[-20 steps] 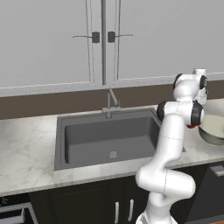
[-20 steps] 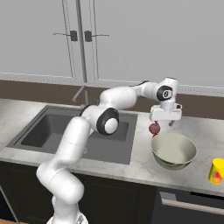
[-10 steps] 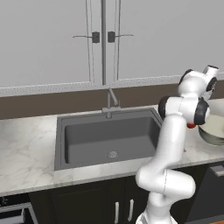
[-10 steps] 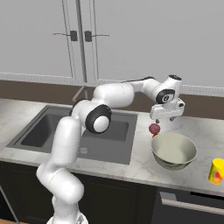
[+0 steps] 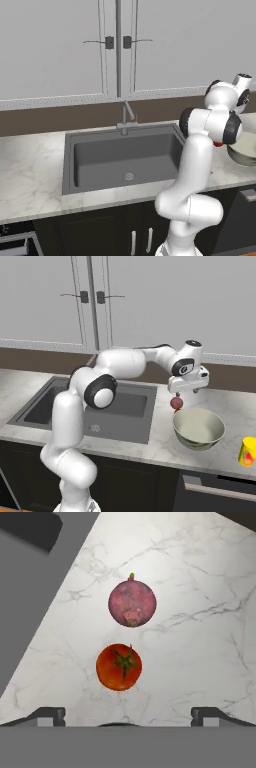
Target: Remove the tomato and onion from the sink. Then move the bowl and cup from the counter to the sink for washing.
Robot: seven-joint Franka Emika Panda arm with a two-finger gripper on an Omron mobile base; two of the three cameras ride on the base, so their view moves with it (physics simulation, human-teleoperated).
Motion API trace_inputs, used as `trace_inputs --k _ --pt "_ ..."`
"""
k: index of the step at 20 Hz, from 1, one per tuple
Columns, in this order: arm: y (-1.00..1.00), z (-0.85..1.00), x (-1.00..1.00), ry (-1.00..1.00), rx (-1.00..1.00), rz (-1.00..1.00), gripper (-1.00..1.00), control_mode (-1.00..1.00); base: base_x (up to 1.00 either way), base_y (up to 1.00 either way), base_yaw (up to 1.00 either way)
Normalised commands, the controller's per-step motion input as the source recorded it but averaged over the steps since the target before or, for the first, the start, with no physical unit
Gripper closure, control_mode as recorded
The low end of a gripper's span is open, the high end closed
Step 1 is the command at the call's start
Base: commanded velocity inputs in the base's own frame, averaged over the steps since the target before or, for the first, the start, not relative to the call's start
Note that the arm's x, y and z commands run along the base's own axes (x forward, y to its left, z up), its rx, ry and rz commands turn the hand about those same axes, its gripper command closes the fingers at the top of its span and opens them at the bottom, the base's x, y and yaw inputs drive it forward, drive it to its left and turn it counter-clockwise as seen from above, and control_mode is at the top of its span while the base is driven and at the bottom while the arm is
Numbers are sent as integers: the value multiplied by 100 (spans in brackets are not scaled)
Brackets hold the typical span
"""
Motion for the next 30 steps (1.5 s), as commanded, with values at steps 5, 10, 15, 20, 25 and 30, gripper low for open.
trace_inputs --k 5,10,15,20,25,30 --pt "1 26 -23 4 -1 -12 -100 -100 0 0 0" --pt "1 15 -34 0 0 -12 -100 -100 0 0 0" --pt "1 11 -38 0 -1 -13 -100 -100 0 0 0" --pt "14 2 -40 0 0 -15 -100 -100 0 0 0" --pt "14 0 -35 0 -3 -11 -100 -100 0 0 0" --pt "15 0 -29 0 -6 -7 -100 -100 0 0 0"
